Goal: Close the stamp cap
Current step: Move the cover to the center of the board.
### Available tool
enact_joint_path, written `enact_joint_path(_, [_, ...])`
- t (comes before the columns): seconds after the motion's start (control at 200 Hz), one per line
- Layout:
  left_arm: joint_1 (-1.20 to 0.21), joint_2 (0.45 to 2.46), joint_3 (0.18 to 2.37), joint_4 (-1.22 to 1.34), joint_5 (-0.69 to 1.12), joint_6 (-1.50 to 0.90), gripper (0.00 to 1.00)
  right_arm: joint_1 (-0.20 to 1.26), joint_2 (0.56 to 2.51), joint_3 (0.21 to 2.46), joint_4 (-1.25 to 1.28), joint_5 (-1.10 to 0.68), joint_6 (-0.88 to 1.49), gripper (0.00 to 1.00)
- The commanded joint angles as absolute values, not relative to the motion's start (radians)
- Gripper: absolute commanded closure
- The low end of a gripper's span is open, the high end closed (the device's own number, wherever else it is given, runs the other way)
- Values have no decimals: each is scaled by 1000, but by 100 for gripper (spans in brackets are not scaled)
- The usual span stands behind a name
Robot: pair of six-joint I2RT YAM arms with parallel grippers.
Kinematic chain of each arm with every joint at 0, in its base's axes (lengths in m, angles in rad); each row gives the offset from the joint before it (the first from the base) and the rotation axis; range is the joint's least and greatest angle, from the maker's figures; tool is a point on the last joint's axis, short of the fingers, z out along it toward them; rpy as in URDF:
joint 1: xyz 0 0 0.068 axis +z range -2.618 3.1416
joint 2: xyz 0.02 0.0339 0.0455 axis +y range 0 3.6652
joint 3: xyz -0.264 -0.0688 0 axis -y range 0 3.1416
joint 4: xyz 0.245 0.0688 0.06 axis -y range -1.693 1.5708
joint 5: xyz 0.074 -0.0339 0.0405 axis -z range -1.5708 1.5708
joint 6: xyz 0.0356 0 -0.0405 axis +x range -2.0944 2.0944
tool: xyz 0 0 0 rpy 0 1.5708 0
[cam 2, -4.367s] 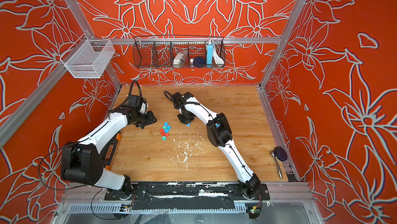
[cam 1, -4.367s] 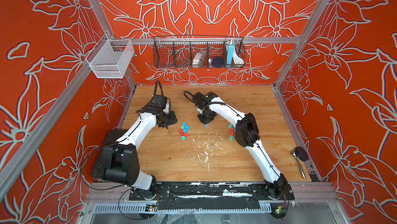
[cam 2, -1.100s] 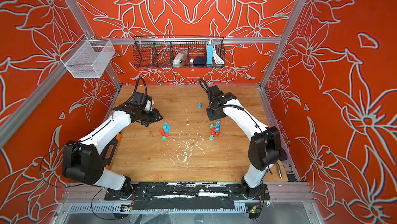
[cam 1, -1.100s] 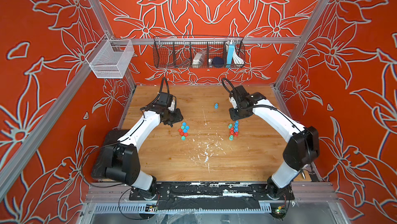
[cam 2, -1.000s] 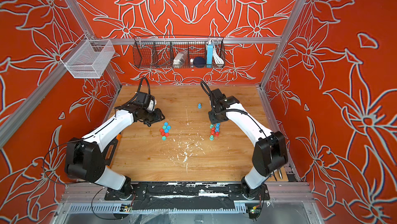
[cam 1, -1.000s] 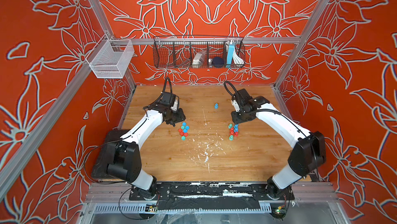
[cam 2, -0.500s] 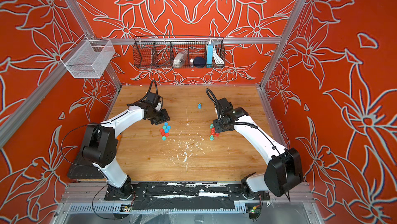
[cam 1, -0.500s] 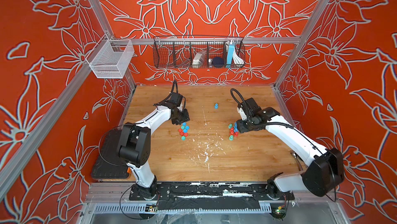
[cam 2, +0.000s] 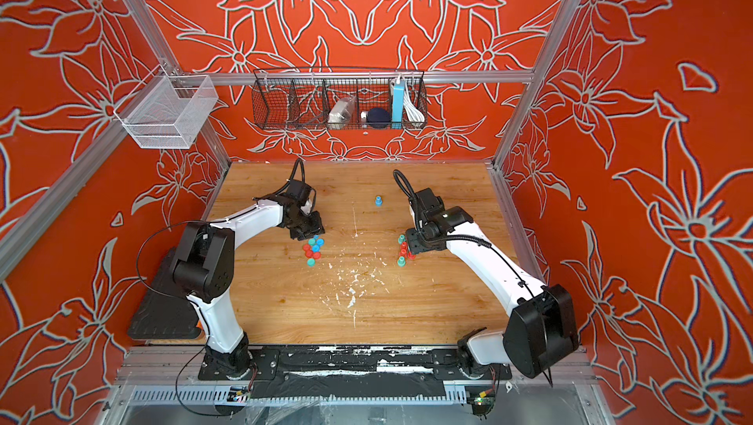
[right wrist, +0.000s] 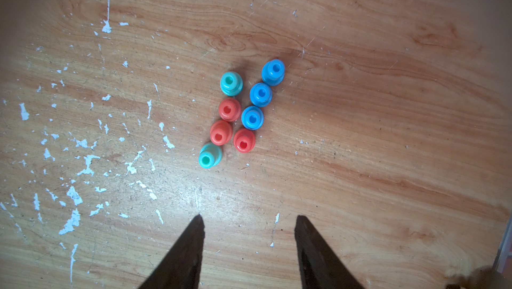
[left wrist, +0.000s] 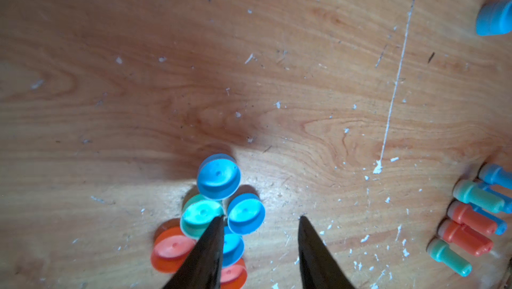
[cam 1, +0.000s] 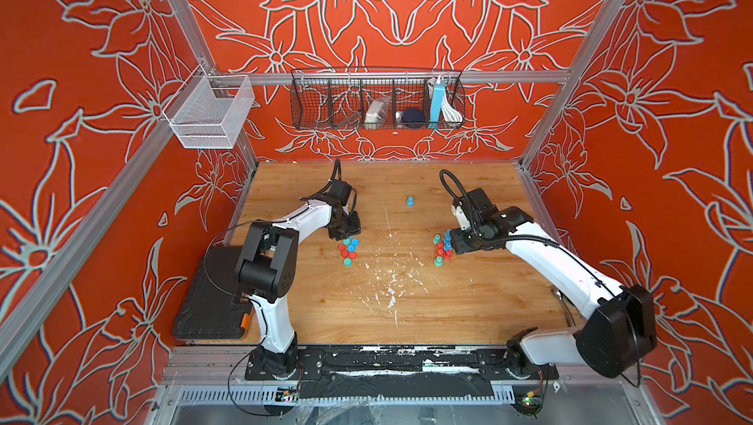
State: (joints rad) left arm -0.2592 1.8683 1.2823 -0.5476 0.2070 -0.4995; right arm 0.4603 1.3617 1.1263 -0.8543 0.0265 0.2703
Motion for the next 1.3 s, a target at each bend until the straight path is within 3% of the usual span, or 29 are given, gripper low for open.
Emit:
enact_joint_path(0.0, [-265,1887,1305,-539,190,-513,56,452,1339,1107,-838,45,282,45])
enact_joint_path(0.921, [-270,1988,1339,-529,170,-517,56,440,1335,1094,-829,25,282,45])
enact_joint_path(1.296, [-357,2032,1405,-554,144,-529,56,440,1295,1095,-855,22,282,45])
